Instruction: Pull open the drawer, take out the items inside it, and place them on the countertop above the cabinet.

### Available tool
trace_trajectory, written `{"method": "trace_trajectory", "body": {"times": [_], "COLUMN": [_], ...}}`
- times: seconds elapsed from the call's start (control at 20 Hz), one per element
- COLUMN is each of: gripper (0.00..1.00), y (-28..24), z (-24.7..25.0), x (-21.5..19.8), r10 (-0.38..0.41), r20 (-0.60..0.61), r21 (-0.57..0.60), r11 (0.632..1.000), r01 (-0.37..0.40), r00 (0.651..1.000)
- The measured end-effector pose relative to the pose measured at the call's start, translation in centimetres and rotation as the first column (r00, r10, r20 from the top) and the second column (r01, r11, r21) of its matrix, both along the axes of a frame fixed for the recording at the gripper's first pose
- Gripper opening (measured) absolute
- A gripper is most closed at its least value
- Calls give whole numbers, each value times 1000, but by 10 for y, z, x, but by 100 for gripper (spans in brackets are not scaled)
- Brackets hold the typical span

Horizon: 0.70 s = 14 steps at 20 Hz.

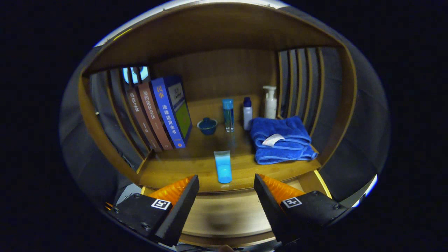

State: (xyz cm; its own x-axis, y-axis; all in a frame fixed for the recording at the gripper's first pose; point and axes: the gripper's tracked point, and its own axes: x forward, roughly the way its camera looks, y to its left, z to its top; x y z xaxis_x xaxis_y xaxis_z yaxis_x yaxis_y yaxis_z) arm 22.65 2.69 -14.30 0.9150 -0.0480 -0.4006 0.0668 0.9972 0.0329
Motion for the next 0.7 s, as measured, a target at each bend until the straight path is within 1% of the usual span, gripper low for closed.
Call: {"method": "trace_trajectory", "body": {"times": [0.15,0.35,0.55,0.7], "gripper": [99,99,99,99], "y": [3,12,12,13], "z": [16,26,15,5], "x": [-39,-91,-130,-158], "r10": [37,92,113,126], "r20": [150,312,378,439], "r21": [-32,-46,-99,-123], "r11": [999,996,992,989], "r01": [-33,-81,-82,-79], "r00": [988,946,919,890]}}
